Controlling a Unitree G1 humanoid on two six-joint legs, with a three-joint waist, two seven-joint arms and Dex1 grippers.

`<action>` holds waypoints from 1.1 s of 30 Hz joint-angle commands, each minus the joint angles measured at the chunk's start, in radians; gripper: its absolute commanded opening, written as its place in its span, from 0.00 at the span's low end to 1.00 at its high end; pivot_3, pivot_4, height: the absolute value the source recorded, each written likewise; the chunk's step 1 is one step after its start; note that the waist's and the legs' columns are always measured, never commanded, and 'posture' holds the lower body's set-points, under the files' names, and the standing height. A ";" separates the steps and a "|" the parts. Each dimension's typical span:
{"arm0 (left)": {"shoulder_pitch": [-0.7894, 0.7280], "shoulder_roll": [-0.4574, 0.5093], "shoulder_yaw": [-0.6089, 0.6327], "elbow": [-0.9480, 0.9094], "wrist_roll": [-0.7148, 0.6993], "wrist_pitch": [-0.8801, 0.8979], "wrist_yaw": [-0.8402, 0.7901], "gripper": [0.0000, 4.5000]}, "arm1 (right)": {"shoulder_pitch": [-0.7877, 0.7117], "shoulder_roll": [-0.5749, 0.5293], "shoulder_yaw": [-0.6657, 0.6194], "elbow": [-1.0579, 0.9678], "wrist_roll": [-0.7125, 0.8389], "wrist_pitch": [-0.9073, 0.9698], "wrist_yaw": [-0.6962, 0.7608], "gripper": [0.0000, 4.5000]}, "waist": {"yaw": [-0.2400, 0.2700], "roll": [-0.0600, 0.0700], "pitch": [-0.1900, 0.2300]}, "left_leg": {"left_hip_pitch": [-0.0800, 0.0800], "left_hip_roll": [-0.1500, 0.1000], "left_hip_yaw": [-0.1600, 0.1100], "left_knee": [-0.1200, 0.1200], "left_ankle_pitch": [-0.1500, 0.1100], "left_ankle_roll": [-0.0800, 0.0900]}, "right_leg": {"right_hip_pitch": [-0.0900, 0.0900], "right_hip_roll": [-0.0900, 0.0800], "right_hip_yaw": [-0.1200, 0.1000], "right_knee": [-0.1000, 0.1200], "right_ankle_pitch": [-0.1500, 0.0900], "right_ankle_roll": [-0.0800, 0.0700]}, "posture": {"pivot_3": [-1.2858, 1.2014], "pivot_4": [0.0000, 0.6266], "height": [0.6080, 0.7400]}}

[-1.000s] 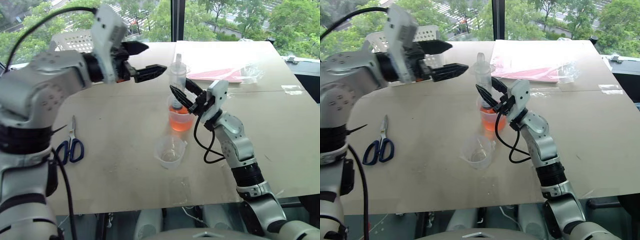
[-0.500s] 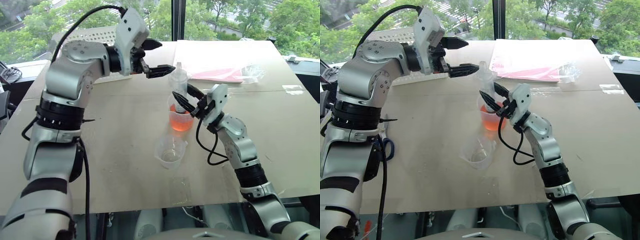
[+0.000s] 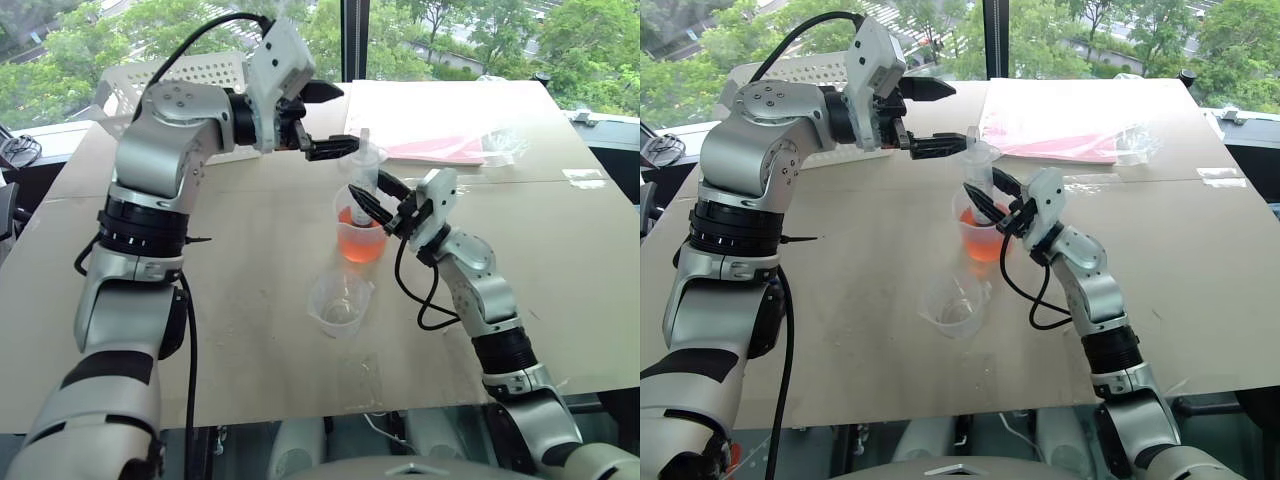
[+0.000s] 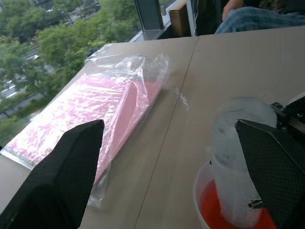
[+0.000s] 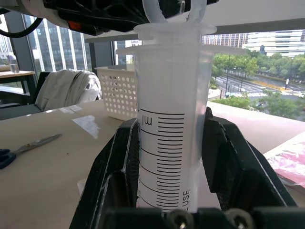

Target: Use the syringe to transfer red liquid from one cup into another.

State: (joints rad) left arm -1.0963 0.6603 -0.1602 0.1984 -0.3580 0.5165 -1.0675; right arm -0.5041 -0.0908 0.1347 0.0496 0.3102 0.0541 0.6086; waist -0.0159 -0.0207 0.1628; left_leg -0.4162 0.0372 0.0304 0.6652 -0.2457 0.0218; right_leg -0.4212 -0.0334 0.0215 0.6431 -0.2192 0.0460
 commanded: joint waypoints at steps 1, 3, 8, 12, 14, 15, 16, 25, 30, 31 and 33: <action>-0.033 0.002 0.042 -0.032 -0.019 -0.009 -0.037 1.00 | -0.024 0.005 -0.012 -0.034 0.021 0.014 0.008 0.32 | 0.000 0.000 0.000 | 0.000 0.000 0.000 0.000 0.000 0.000 | 0.000 0.000 0.000 0.000 0.000 0.000 | 0.52 0.24 1.00; -0.034 0.004 0.045 -0.025 -0.010 -0.015 -0.044 1.00 | -0.023 0.002 -0.011 -0.041 0.026 0.020 0.013 0.32 | 0.000 0.000 0.000 | 0.000 0.000 0.000 0.000 0.000 0.000 | 0.000 0.000 0.000 0.000 0.000 0.000 | 0.52 0.24 1.00; -0.048 -0.021 0.047 0.019 0.010 -0.048 -0.051 1.00 | -0.020 -0.008 0.000 -0.051 0.023 0.023 0.035 0.32 | 0.000 0.000 0.000 | 0.000 0.000 0.000 0.000 0.000 0.000 | 0.000 0.000 0.000 0.000 0.000 0.000 | 0.52 0.24 1.00; -0.061 -0.074 0.034 0.060 0.025 -0.094 -0.066 0.73 | -0.022 -0.016 0.004 -0.051 0.017 0.027 0.044 0.32 | 0.003 0.000 0.000 | 0.000 0.000 0.000 0.001 0.000 0.000 | 0.000 0.000 0.000 0.000 0.000 0.000 | 0.52 0.24 1.00; -0.062 -0.093 0.029 0.079 0.037 -0.118 -0.075 0.53 | -0.024 -0.020 0.004 -0.048 0.014 0.031 0.044 0.32 | 0.002 0.000 0.000 | 0.000 0.000 0.000 0.001 0.000 0.000 | 0.000 0.000 0.000 0.000 0.000 0.000 | 0.52 0.24 1.00; -0.063 -0.101 0.030 0.084 0.040 -0.123 -0.079 0.41 | -0.024 -0.022 0.003 -0.047 0.013 0.033 0.045 0.32 | 0.002 0.000 0.000 | 0.000 0.000 0.000 0.001 0.000 0.000 | 0.000 0.000 0.000 0.000 0.000 0.000 | 0.52 0.24 1.00; -0.064 -0.109 0.031 0.088 0.042 -0.127 -0.080 0.30 | -0.024 -0.024 0.003 -0.047 0.012 0.035 0.045 0.32 | 0.002 0.000 0.000 | 0.000 0.000 0.000 0.001 0.000 0.000 | 0.000 0.000 0.000 0.000 0.000 0.000 | 0.52 0.24 1.00; -0.089 -0.133 0.063 0.115 0.051 -0.141 -0.049 0.00 | -0.018 -0.029 0.011 -0.055 0.006 0.054 0.054 0.32 | -0.001 0.000 0.000 | 0.000 0.000 0.000 0.001 0.000 0.000 | 0.000 0.000 0.000 0.001 0.000 0.000 | 0.52 0.24 1.00; -0.121 -0.135 0.079 0.148 0.061 -0.154 -0.027 0.00 | 0.000 -0.032 0.034 -0.066 0.003 0.068 0.072 0.32 | 0.002 0.000 0.000 | 0.000 0.000 0.000 0.002 0.000 0.000 | 0.000 0.000 0.000 0.001 0.000 0.000 | 0.52 0.24 1.00; -0.126 -0.135 0.082 0.153 0.062 -0.156 -0.026 0.00 | 0.002 -0.032 0.036 -0.069 0.003 0.071 0.074 0.32 | 0.002 0.000 0.000 | 0.000 0.000 0.000 0.002 0.000 0.000 | 0.000 0.000 0.000 0.001 0.000 0.000 | 0.52 0.24 1.00; -0.130 -0.134 0.084 0.157 0.061 -0.157 -0.024 0.00 | 0.008 -0.032 0.040 -0.074 0.004 0.074 0.075 0.32 | 0.001 0.000 0.000 | 0.000 0.000 0.000 0.002 0.000 0.000 | 0.000 0.000 0.000 0.001 0.000 0.000 | 0.52 0.24 1.00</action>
State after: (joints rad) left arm -1.1490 0.5184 -0.1550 0.3659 -0.3041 0.4017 -1.1574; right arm -0.5120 -0.1285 0.1020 0.0338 0.3225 0.1194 0.6349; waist -0.0151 -0.0208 0.1628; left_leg -0.4163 0.0372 0.0304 0.6671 -0.2458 0.0220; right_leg -0.4211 -0.0333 0.0217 0.6446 -0.2191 0.0462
